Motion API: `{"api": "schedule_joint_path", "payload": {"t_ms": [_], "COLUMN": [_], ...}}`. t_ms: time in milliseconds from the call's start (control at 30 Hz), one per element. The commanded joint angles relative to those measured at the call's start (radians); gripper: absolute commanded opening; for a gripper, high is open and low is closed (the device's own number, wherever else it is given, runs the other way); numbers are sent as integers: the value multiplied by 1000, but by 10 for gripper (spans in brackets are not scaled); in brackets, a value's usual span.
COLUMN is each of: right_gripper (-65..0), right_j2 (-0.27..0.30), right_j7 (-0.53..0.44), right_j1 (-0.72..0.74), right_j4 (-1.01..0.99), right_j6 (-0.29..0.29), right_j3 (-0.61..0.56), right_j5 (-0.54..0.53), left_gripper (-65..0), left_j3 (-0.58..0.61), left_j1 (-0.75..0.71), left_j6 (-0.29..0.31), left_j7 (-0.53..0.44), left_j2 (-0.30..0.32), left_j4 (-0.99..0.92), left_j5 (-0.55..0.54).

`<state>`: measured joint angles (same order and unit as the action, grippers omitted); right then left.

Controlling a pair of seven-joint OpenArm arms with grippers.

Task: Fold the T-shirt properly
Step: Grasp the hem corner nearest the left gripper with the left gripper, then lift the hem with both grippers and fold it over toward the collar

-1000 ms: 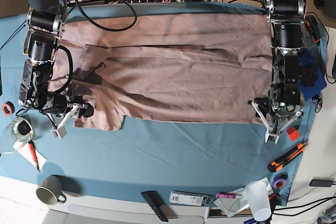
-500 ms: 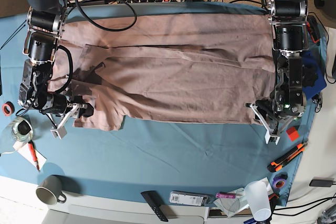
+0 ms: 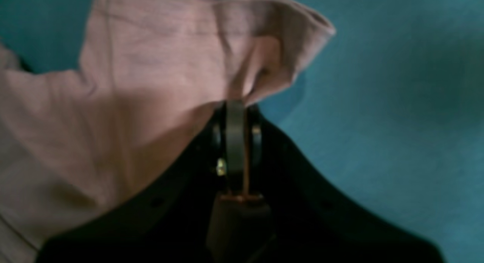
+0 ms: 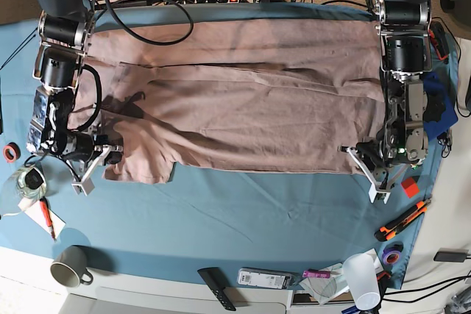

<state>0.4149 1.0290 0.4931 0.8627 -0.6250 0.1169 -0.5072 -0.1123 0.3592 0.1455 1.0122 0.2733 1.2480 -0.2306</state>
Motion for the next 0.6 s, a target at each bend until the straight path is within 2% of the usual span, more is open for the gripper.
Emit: {"api": "schedule_joint_path", "payload": {"t_ms": [0, 167, 333, 433, 567], "right_gripper": [-650, -650, -650, -650, -650], "right_j2": [18, 17, 18, 22, 43], "right_j7": [-16, -53, -58, -31, 24], "right_j1": [35, 90, 145, 158, 152], "right_j4": [9, 9, 9, 15, 48], "right_j6": [4, -24, -27, -34, -51], "right_j3": [3, 3, 3, 3, 3], "right_j5": [7, 7, 6, -12, -88], "left_gripper": [-650, -650, -650, -650, -650], "left_j3": [-1, -1, -2, -4, -6], "left_j1": [35, 78, 101, 100, 100], "left_j6": [-11, -19, -19, -18, -16], "left_j7": [14, 81, 132, 174, 189], "left_j2": [7, 7, 10, 23, 49], "left_j4": [21, 46, 50, 50, 52], "left_j5": [-10, -10, -35, -107, -119]}}
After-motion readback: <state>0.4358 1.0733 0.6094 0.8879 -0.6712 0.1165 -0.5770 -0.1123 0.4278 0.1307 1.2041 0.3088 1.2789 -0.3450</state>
